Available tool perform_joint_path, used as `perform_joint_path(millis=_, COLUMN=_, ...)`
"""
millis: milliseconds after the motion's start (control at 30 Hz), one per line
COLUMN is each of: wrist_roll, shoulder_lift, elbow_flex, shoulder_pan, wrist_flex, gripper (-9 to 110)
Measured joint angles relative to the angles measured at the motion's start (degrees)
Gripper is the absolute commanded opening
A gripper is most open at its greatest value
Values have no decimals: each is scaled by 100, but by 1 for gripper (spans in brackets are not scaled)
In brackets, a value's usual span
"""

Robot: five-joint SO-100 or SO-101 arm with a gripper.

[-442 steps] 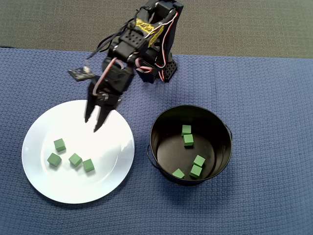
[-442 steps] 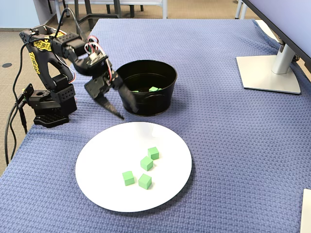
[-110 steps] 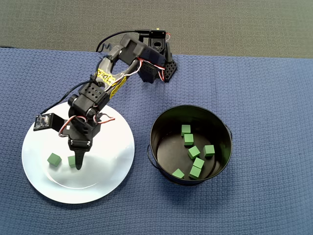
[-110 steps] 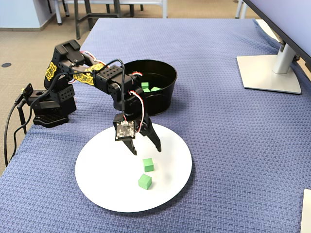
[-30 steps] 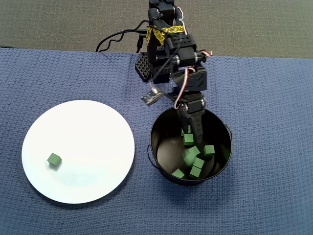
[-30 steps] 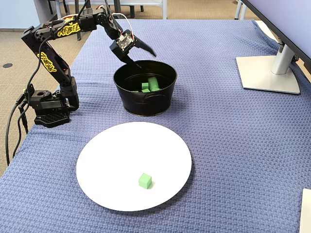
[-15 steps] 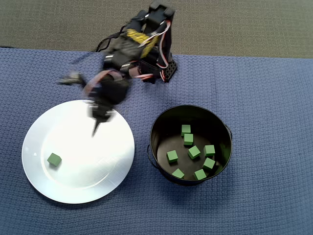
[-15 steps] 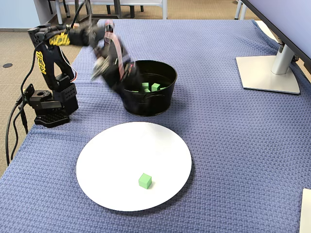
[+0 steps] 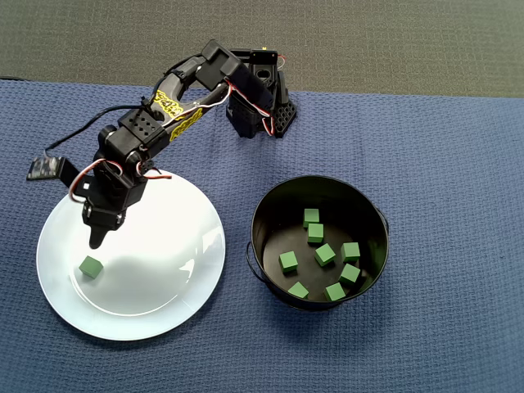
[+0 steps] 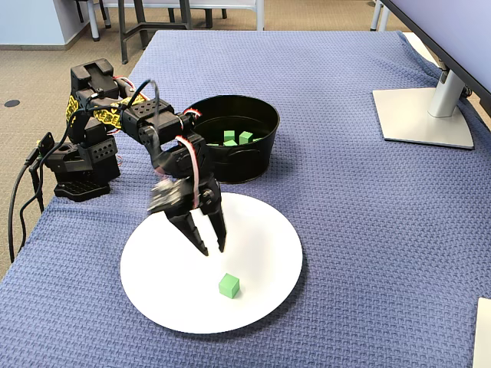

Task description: Pick up the green cubes from the white plate and place them in the black recipient

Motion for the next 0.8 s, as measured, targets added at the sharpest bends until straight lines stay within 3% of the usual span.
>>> perform_joint_path(millis=133, wrist_roll=-2057, shoulder_lift=360, elbow_flex=1134, shoulder_pan=158, wrist_flex=-1327, gripper=36)
perform_joint_path(millis=300, wrist_roll=-4298, shoulder_lift=791, elbow_flex=3208, shoulder_pan=264, wrist_flex=-4113, gripper=33)
perform_joint_path(millis=467, wrist_roll=-4983, shoulder_lift=817, elbow_flex=3718, shoulder_pan=272, wrist_flex=-5089, gripper=31)
perform_joint_path(millis=800, wrist_roll=-5405, shoulder_lift=334, elbow_flex=3762, shoulder_pan=343, wrist_flex=-6337, gripper=30)
